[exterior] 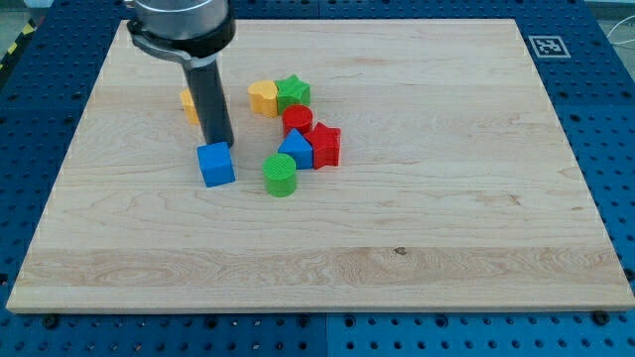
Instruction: Slide the blue cube to the green circle
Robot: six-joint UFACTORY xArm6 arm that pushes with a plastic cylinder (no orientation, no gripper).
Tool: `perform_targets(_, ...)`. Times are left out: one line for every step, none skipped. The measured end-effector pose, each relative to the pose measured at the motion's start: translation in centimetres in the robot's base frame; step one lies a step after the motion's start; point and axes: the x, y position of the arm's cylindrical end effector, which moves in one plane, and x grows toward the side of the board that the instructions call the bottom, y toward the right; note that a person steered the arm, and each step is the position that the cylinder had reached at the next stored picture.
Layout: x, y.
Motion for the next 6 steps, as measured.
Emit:
perform_targets(0.0,-1.5)
perform_targets(0.1,-3.2)
perform_targets(1.6,-3.9)
perform_targets(3.2,-3.9)
perform_targets(4.4,-3.1)
perform_targets(4.4,-1.3)
